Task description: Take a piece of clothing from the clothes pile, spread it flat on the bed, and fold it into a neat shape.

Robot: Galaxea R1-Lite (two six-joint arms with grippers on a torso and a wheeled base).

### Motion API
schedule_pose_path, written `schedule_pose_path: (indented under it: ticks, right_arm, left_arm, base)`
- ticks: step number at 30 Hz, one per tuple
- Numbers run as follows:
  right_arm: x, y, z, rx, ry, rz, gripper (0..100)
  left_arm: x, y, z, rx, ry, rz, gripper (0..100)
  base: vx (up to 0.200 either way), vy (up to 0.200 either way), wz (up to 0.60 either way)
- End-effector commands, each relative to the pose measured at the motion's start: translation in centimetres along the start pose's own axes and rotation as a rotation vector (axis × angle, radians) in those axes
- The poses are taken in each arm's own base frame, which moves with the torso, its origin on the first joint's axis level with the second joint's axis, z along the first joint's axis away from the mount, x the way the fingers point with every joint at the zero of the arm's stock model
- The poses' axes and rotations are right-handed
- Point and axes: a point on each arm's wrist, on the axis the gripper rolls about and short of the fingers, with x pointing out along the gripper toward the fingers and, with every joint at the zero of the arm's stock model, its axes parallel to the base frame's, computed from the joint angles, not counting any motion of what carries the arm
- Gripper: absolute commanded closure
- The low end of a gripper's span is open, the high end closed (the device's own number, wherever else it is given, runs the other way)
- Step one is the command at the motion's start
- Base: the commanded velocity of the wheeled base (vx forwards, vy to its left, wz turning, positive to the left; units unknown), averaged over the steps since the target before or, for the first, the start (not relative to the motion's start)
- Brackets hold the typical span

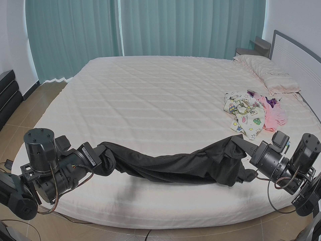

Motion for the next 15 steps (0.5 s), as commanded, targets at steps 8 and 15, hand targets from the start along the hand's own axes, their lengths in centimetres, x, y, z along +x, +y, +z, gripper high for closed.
schedule_pose_path:
  ticks: [8,15]
  right_arm:
    - [-1.6,1.6,0.5,-0.051,-0.019,0.072,100]
    - [-5.5,6.0,2.5,-0.069,-0.105,0.309,100]
  left_arm:
    - [-1.0,-0.9,-0.4,0.017,0.006,-0.045,100]
    - [-4.0,-2.1,1.0,0.037,-0.055,-0.129,100]
  base:
    - [-0.200,0.000,0.00]
    - [-0.114,0.000,0.00]
